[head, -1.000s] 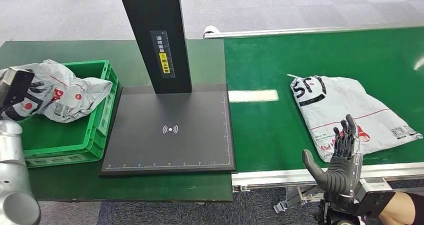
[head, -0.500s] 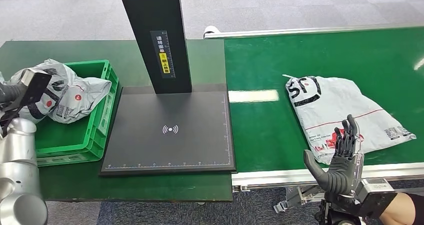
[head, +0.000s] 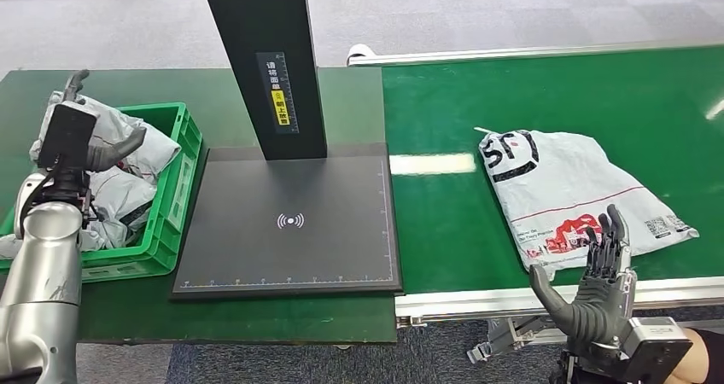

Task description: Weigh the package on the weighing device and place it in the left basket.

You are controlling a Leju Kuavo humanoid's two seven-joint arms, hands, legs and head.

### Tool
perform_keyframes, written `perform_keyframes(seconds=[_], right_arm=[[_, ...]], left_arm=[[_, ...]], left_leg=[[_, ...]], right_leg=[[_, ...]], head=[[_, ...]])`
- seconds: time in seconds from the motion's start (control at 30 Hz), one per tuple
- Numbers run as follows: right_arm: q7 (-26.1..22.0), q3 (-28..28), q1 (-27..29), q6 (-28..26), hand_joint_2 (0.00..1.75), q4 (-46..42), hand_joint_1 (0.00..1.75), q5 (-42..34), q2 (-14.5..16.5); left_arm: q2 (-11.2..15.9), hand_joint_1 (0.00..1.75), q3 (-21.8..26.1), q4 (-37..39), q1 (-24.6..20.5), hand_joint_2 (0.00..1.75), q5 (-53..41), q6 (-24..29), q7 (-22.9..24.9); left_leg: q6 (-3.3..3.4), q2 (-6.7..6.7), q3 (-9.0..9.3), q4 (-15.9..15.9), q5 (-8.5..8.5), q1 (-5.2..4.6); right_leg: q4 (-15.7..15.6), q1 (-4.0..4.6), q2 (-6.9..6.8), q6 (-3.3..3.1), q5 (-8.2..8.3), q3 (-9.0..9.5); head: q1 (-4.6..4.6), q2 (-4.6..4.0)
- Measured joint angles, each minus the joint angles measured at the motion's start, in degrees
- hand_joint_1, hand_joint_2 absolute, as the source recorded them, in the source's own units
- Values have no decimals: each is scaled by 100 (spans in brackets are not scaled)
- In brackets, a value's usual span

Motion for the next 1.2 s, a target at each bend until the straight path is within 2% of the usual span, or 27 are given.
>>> perform_keyframes(seconds=[0.17, 0.3, 0.4, 0.5, 0.57, 0.73, 0.87, 1.03, 1.2], right_arm=[[37, -64, 17, 0, 175, -69, 0, 48, 54], [104, -67, 12, 0, 175, -86, 0, 86, 95], [169, -61, -20, 3, 175, -76, 0, 163, 108], [234, -22, -57, 3, 175, -44, 0, 264, 109], [269, 23, -59, 4, 175, -18, 0, 303, 109], [379, 188, -65, 186, 175, 123, 0, 313, 109], [401, 521, -176, 477, 175, 527, 0, 202, 138], [272, 1115, -406, 632, 175, 1216, 0, 37, 253], [253, 1403, -474, 632, 175, 1522, 0, 24, 336]], left_arm=[[28, 0, -156, -9, 87, 175, 347, 17, -41], [-73, 0, -187, -198, 474, 175, 940, -159, -548], [-321, 0, -371, -597, 1027, 175, 1044, -80, -1007], [-645, 0, -668, -901, 1507, 175, 997, 312, -1376], [-833, 0, -874, -1036, 1765, 175, 1044, 531, -1511], [-1312, 0, -1122, -1275, 2375, 175, 1543, 541, -1791], [-1771, 0, -1328, -1289, 2897, 175, 1405, 1044, -2067], [-2187, 0, -1646, -1214, 3226, 175, 1474, 1165, -2152], [-2396, 0, -1869, -1126, 3335, 175, 1524, 1087, -2083]], left_leg=[[0, 1, 1, 0, 0, 1], [0, 3, 2, 0, -1, -2], [3, 1, 0, 0, -4, -8], [9, -1, -1, 0, -8, -14], [11, -1, 0, 0, -9, -16], [10, 1, 2, -1, -10, -15], [9, 1, 0, -1, -10, -14], [11, -2, 1, -1, -9, -14], [11, -4, 0, -1, -9, -14]], right_leg=[[0, 1, 0, 0, 0, 0], [0, -2, 1, 1, -1, 0], [-2, -8, 1, 2, -3, 0], [-4, -14, 0, 3, -3, 1], [-5, -17, 0, 3, -3, 2], [-4, -16, 0, 3, -3, 4], [-4, -15, 0, 3, -4, 3], [-5, -15, -4, 6, -6, 5], [-4, -15, -4, 7, -6, 5]], head=[[-1, -1], [-1, 0], [1, -1], [-1, -1], [-1, 0], [-3, -1], [-1, -1], [-2, 0], [-2, -1]])
